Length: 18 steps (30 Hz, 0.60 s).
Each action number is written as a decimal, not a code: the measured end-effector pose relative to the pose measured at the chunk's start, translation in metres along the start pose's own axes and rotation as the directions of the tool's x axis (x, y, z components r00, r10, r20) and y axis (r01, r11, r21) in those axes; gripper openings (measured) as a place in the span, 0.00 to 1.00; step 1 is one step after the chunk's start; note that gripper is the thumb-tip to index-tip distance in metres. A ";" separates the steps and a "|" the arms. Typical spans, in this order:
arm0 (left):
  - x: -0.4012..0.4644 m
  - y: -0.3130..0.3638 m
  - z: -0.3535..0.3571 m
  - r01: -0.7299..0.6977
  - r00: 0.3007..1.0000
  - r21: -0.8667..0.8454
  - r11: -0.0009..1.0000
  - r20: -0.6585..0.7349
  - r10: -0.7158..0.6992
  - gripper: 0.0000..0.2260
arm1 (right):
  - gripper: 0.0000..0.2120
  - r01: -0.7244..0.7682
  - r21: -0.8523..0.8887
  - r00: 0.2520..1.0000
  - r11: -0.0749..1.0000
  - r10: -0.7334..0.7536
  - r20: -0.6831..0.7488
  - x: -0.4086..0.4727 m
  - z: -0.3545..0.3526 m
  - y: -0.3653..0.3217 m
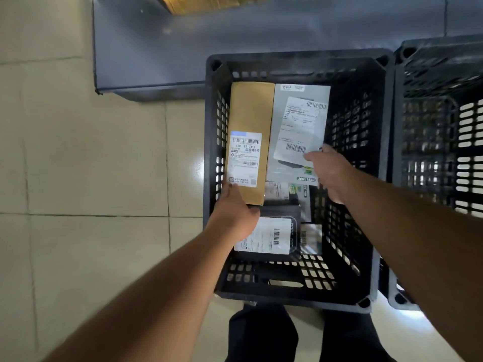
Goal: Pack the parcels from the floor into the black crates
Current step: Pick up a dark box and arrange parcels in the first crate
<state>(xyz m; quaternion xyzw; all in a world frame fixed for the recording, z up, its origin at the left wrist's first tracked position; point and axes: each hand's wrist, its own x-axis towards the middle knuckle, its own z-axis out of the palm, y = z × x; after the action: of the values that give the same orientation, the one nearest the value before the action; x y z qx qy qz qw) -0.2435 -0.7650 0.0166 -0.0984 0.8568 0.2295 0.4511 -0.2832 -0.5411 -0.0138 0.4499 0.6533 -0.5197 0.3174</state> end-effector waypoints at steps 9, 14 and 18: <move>-0.007 -0.012 0.000 0.128 0.987 0.032 0.991 0.095 -0.131 0.39 | 0.28 0.086 -0.176 0.991 0.981 -0.065 0.118 0.000 0.015 -0.009; -0.012 -0.024 0.006 0.112 0.987 0.065 0.991 0.107 -0.119 0.43 | 0.31 0.114 -0.361 0.992 0.926 -0.089 0.087 -0.005 0.027 -0.015; -0.010 -0.023 -0.001 0.128 0.982 -0.018 0.992 0.144 -0.124 0.40 | 0.34 0.054 -0.363 0.998 0.930 -0.043 0.039 -0.009 0.027 -0.019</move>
<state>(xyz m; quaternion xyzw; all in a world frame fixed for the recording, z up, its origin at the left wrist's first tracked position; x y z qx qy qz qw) -0.2298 -0.7859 0.0188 -0.1422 0.8111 0.2187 0.5235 -0.2988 -0.5701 -0.0052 0.3591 0.7442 -0.4041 0.3923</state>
